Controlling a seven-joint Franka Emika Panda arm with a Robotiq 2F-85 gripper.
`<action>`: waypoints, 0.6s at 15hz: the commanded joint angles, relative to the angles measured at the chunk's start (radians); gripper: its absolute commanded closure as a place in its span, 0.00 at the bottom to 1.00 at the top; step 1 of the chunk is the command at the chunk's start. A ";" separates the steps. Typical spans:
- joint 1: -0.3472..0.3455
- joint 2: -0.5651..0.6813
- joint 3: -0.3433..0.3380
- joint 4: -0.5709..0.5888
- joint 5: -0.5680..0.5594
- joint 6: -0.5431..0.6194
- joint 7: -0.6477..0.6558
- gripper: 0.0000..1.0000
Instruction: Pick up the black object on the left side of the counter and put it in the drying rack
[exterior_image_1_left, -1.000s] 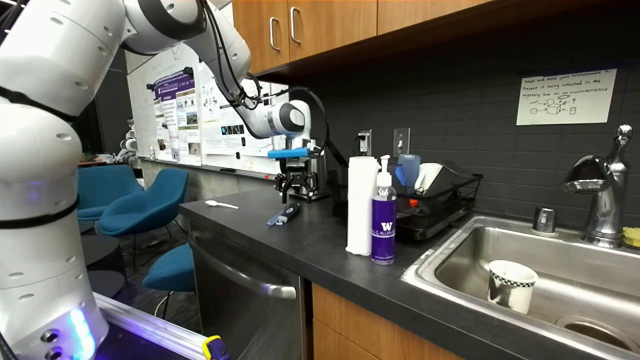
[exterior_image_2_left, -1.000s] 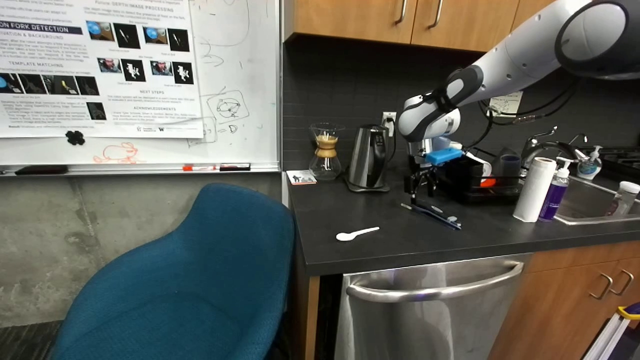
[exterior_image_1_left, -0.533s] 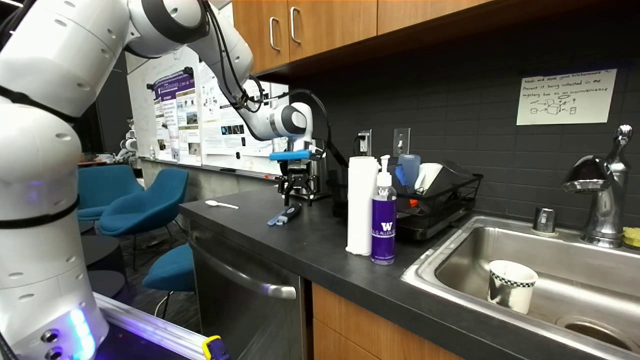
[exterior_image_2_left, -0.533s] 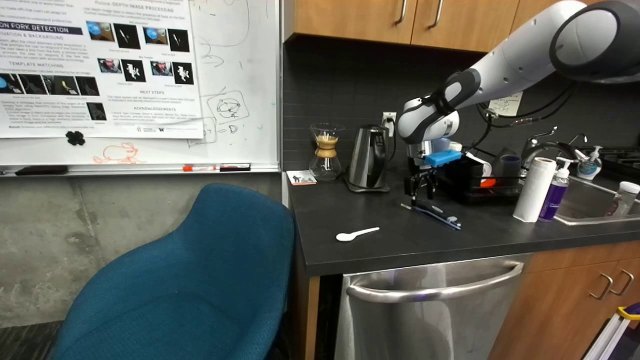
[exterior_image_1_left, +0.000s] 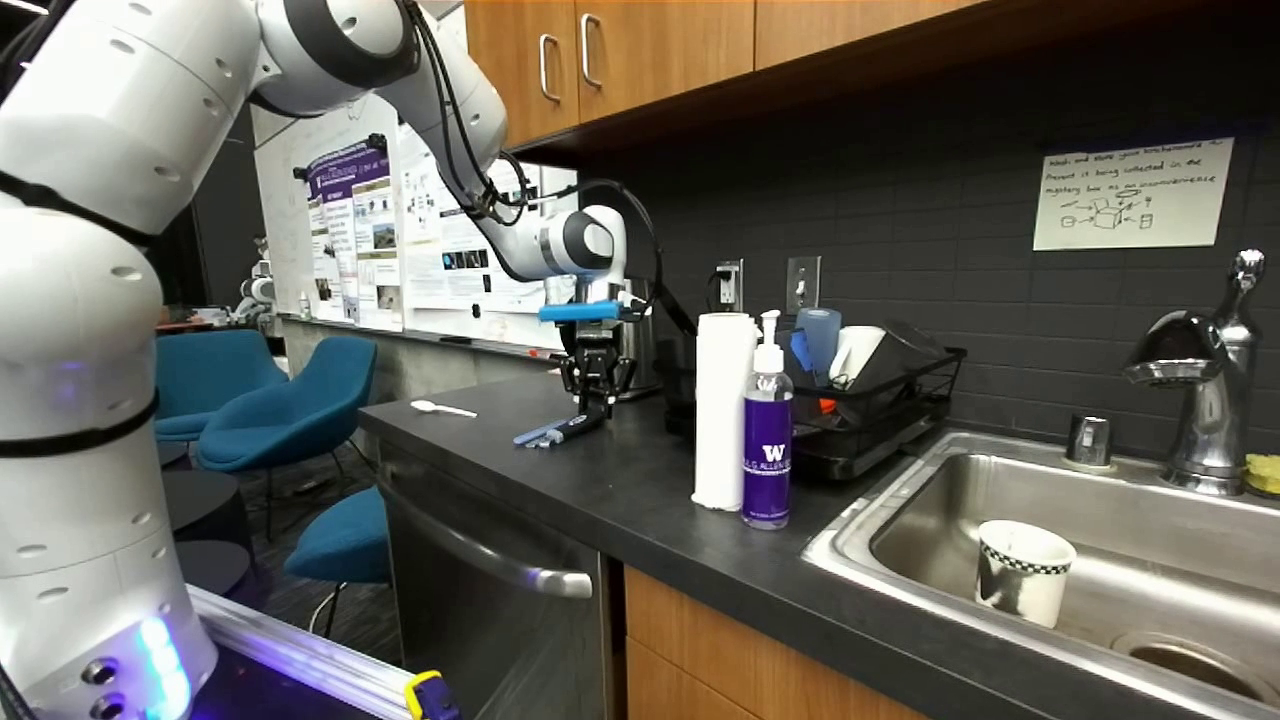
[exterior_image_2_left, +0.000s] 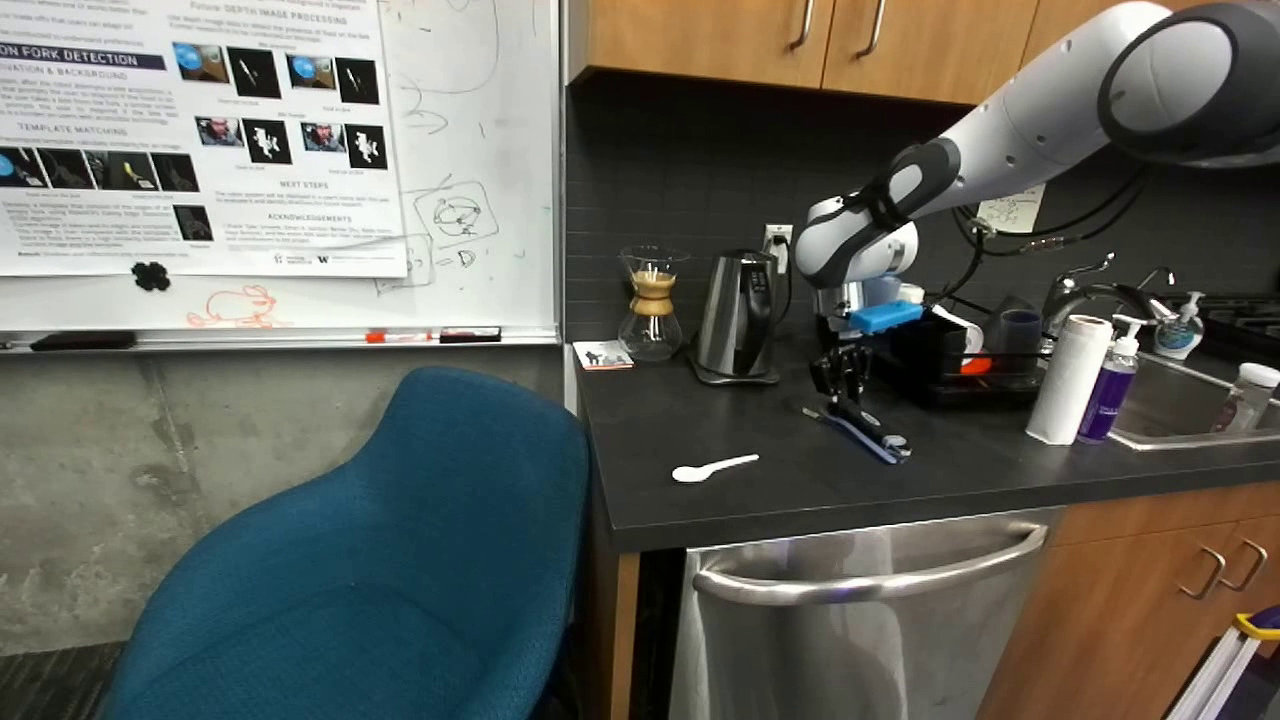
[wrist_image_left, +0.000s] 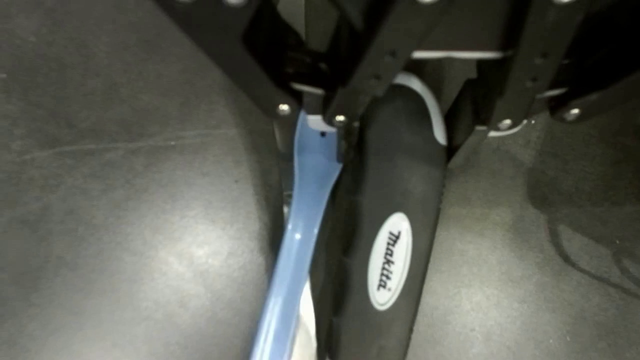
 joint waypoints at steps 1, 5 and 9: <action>-0.005 -0.047 0.006 -0.022 0.018 -0.008 -0.018 0.82; 0.006 -0.107 0.000 -0.065 -0.010 0.032 -0.024 0.82; 0.003 -0.191 0.003 -0.132 -0.010 0.073 -0.067 0.82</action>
